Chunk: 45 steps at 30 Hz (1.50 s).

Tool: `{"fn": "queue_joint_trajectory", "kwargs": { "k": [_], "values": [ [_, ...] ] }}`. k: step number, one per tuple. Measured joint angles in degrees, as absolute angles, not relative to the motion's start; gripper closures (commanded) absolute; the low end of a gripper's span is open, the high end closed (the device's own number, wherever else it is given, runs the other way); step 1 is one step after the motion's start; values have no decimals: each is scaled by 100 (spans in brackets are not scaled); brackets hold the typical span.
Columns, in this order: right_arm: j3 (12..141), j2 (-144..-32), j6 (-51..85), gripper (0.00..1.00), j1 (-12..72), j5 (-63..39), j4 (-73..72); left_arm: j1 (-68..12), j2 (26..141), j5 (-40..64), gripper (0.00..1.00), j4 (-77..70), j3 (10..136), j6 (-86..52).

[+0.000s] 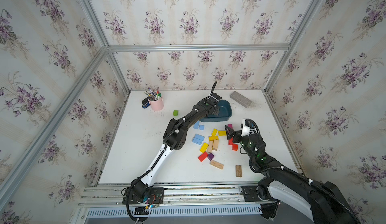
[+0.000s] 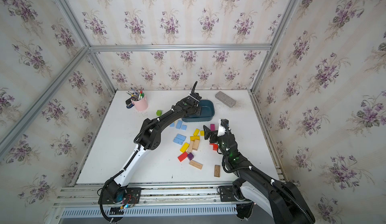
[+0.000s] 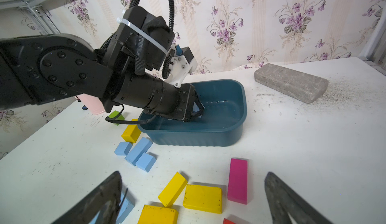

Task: Pick out the blue building blocks
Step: Place the building block in the storage box, then adjust the building blocks at the center of the board.

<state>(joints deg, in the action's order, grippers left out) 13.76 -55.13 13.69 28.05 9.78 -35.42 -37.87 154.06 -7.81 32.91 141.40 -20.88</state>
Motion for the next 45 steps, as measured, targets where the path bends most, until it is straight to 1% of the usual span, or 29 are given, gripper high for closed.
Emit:
{"fn": "queue_joint_trajectory", "kwargs": {
  "k": [1,3,5,8,9,11,13,17,22,26,32,37,42,45],
  "values": [
    [1382,-5513,1369,0,2805,978,-3544,-3778,15406,-810,65,3291,14136,-2088],
    [1402,-5524,1369,0,2805,974,-3544,-3726,15401,-873,60,3291,14136,-2088],
    [1411,-5535,1369,0,2805,965,-3544,-3710,15384,-915,49,3291,14140,-2093],
    [1420,-5555,1369,0,2805,952,-3542,-3721,15382,-906,44,3247,14191,-2117],
    [1422,-5555,1369,0,2803,950,-3542,-3721,15377,-886,40,3238,14199,-2130],
    [1422,-5557,1369,0,2797,934,-3542,-3728,15360,-849,36,3236,14202,-2163],
    [1424,-5566,1369,0,2794,934,-3542,-3726,15327,-803,35,3236,14202,-2198],
    [1439,-5616,1372,0,2797,910,-3542,-3723,15091,-718,30,3240,14188,-2222],
    [1463,-5671,1369,0,2797,808,-3540,-3739,14359,-637,26,3197,13845,-2213],
    [1483,-5728,1369,0,2794,720,-3535,-3795,13441,-613,24,3124,13021,-2108],
    [1590,-5902,1367,0,2794,506,-3524,-3905,11939,-633,17,2884,11220,-1811],
    [1632,-5937,1350,0,2797,274,-3465,-3931,10643,-663,10,2624,9539,-1686],
    [1671,-5975,1323,0,2797,38,-3463,-3970,9376,-718,1,2327,7861,-1603],
    [1678,-6031,1306,0,2797,-40,-3459,-4014,8794,-722,1,2261,7159,-1549]
  ]
}}
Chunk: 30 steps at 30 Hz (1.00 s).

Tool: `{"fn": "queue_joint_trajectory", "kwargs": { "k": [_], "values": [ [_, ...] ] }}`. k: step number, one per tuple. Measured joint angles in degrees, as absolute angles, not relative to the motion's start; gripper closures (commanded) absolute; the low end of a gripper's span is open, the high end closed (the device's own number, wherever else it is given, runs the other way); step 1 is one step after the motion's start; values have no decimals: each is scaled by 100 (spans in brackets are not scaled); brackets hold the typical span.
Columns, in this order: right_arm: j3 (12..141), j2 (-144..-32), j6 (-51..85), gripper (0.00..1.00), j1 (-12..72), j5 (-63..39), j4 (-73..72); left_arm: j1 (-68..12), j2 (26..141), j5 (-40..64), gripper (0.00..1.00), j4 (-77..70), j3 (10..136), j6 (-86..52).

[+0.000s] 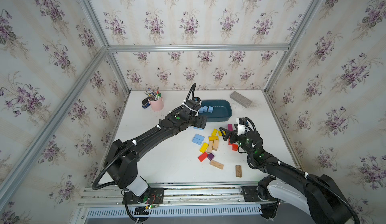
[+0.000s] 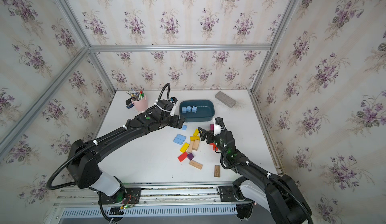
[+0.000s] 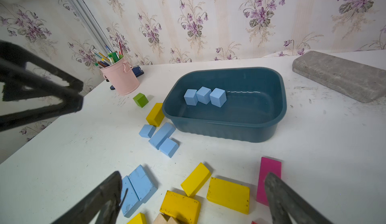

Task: Pick out the blue building blocks
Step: Adjust the building blocks at the center of the board.

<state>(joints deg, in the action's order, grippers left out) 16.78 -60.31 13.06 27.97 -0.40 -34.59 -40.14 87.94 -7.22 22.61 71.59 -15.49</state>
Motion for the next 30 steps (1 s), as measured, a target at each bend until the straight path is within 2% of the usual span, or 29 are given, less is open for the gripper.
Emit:
{"fn": "queue_joint_trajectory", "kwargs": {
  "k": [8,18,30],
  "values": [
    [1712,-6090,1271,0,2797,-246,-3448,-4060,8298,-663,1,2237,6243,-1409],
    [1747,-6075,1131,0,2842,-1389,-3531,-4412,8997,-596,1,2412,6180,-1330],
    [1745,-6084,1050,0,2886,-1693,-3736,-4578,9850,-939,5,2578,6447,-1411]
  ]
}}
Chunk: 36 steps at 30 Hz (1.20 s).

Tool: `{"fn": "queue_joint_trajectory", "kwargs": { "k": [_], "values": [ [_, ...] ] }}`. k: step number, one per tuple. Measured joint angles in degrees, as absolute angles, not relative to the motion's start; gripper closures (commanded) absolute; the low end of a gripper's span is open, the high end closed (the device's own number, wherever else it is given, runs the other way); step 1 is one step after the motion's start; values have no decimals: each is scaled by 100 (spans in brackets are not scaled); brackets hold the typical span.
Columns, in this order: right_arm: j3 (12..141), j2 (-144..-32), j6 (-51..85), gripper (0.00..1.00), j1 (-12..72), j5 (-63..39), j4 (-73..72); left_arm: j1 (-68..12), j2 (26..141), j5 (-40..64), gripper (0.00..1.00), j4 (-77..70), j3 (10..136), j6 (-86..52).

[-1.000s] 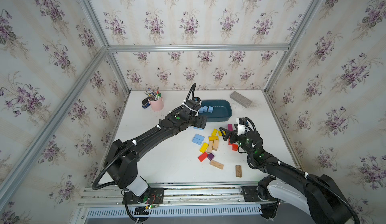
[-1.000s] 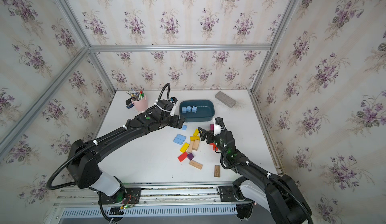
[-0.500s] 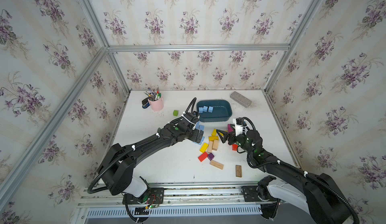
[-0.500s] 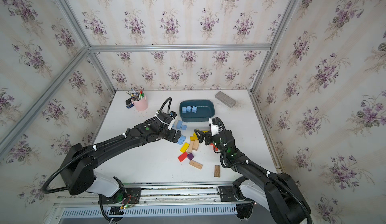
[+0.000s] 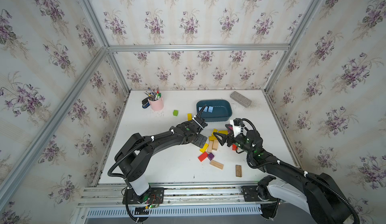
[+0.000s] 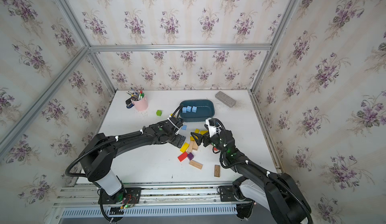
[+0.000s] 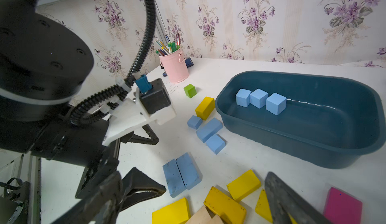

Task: Pick out the blue building blocks
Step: Adjust the building blocks at the center of the board.

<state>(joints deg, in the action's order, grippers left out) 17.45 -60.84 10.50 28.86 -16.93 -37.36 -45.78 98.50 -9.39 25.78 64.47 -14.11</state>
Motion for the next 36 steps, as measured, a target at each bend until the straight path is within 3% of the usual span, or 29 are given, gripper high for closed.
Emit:
{"fn": "queue_joint_trajectory", "kwargs": {
  "k": [12,21,31,36],
  "values": [
    [1745,-6090,1022,0,2956,-1894,-3750,-4604,10407,-1011,13,2617,6569,-1566],
    [1745,-6119,899,0,3037,-2014,-3750,-4615,10698,-1004,26,2571,6639,-1653],
    [1750,-6136,895,0,3037,-2014,-3750,-4611,10897,-906,27,2233,6713,-1774],
    [1754,-6143,882,0,3037,-2014,-3750,-4578,10949,-915,33,2051,6720,-1813]
  ]
}}
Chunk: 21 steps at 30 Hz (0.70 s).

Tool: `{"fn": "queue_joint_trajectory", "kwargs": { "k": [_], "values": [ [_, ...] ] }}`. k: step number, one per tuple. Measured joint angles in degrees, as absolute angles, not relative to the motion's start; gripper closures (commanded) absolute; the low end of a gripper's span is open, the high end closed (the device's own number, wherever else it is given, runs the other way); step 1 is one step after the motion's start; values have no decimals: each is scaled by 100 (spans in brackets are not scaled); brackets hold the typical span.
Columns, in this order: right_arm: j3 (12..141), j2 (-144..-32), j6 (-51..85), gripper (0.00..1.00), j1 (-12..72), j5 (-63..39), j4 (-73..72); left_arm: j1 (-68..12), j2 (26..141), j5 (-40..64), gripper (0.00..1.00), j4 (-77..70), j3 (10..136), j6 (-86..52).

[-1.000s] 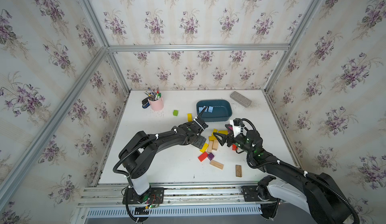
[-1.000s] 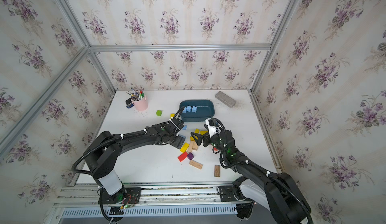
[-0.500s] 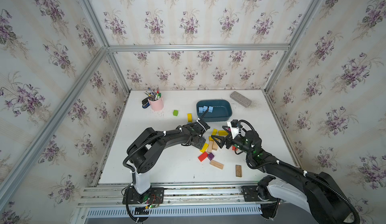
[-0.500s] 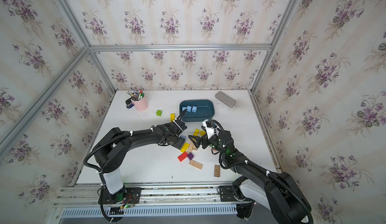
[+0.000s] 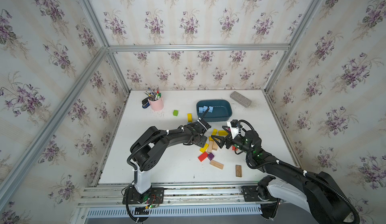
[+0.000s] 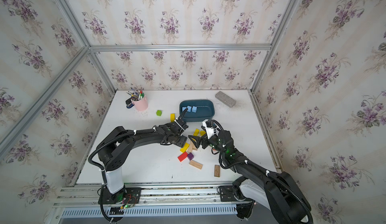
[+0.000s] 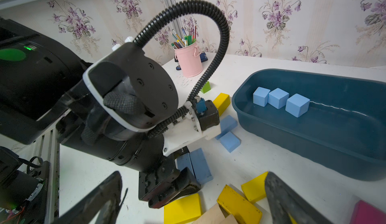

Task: Pick out the blue building blocks
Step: Adjust the building blocks at the center of the board.

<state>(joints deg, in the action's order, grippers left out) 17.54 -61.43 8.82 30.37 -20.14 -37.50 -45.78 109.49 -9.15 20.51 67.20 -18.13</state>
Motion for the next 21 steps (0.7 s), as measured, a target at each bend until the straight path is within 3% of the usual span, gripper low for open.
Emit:
{"fn": "queue_joint_trajectory", "kwargs": {
  "k": [8,11,21],
  "values": [
    [1769,-6156,880,1,3037,-2010,-3745,-4571,10936,-932,34,1977,6674,-1833],
    [1787,-6160,880,0,3037,-2010,-3747,-4571,10903,-932,42,1935,6628,-1837],
    [1804,-6189,880,0,3037,-1986,-3747,-4563,10704,-897,44,2097,6484,-1874]
  ]
}}
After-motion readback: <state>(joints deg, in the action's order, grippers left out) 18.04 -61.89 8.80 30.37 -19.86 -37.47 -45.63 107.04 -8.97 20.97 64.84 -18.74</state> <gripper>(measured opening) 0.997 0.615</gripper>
